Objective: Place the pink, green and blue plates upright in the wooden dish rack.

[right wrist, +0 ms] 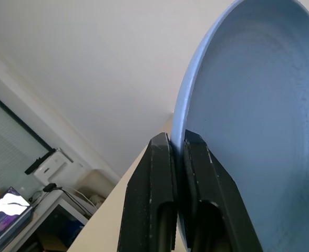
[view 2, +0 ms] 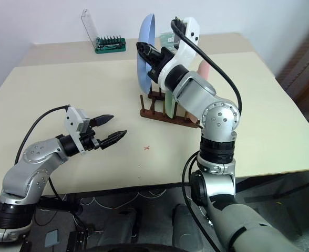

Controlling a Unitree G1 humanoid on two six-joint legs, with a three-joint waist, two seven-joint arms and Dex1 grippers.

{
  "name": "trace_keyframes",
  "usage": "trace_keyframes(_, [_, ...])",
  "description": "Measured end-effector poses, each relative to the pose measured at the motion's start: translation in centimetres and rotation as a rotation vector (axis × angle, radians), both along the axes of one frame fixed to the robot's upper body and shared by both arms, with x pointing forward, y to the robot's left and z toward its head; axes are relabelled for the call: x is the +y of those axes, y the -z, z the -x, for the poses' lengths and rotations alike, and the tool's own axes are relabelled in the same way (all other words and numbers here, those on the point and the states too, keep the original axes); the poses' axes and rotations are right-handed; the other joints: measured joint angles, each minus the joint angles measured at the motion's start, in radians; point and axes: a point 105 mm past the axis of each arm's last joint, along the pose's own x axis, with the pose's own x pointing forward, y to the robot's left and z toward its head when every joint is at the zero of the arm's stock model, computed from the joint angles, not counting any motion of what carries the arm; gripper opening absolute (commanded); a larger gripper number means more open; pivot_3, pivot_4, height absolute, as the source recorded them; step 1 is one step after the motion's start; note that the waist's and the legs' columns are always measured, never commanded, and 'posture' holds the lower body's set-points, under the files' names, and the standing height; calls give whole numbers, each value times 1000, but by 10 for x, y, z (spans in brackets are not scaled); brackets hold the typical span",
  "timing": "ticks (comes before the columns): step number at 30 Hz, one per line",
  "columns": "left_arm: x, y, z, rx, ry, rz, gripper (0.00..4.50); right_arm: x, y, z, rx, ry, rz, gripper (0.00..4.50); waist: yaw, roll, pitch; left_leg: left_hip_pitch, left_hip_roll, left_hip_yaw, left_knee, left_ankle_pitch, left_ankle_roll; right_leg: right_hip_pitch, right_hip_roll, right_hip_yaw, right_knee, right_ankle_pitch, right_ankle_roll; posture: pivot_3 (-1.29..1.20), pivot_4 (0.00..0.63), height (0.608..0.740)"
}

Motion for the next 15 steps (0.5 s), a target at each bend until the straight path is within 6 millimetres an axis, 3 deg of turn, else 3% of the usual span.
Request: trace_keyframes(15, [0,-1,0,-4,2,0,4024,-3,16,-8,141,117,-44,41,0,0,0,0,0,0,0,0,0,0,0,0,0,0,0,0,150,740])
